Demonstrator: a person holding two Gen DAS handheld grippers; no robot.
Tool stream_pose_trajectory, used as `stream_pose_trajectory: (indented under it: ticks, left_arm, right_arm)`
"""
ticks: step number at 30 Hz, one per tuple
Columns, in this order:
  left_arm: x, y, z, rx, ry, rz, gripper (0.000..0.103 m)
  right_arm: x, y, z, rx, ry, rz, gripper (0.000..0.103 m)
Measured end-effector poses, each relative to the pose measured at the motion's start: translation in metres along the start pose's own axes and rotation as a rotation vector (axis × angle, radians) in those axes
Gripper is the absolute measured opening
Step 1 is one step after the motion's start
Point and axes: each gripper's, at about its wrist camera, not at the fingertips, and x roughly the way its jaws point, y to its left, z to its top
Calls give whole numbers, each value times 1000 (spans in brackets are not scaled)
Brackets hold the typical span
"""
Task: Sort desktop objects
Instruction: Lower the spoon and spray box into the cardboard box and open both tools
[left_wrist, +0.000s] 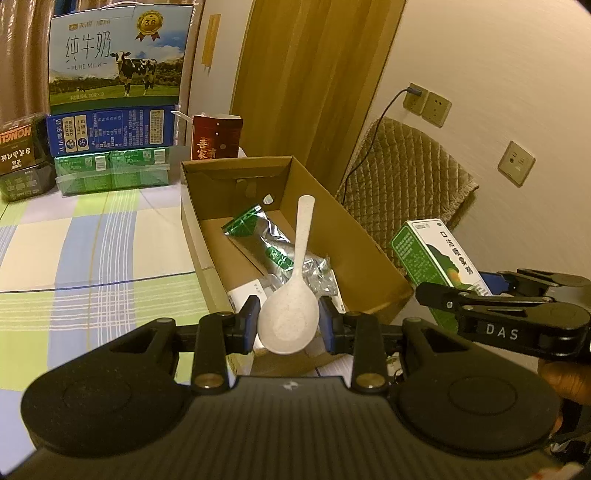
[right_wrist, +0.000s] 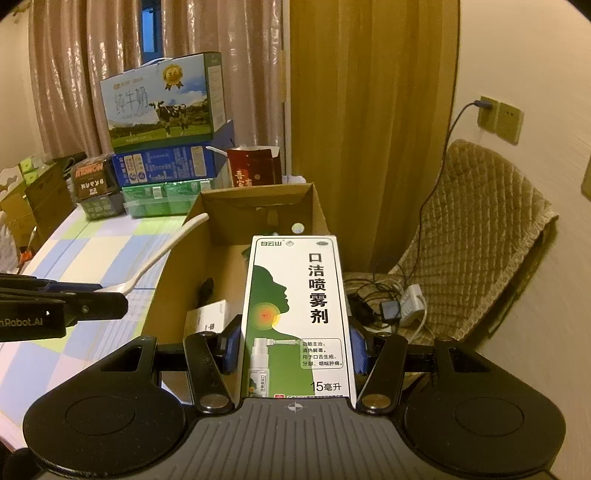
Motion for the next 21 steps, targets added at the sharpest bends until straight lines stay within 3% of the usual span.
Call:
stream_pose_trajectory:
  ticks: [21]
  left_arm:
    - [42,13,25,-51,3,33,28]
  right_arm:
    - [48,0,32,-37,23,14,53]
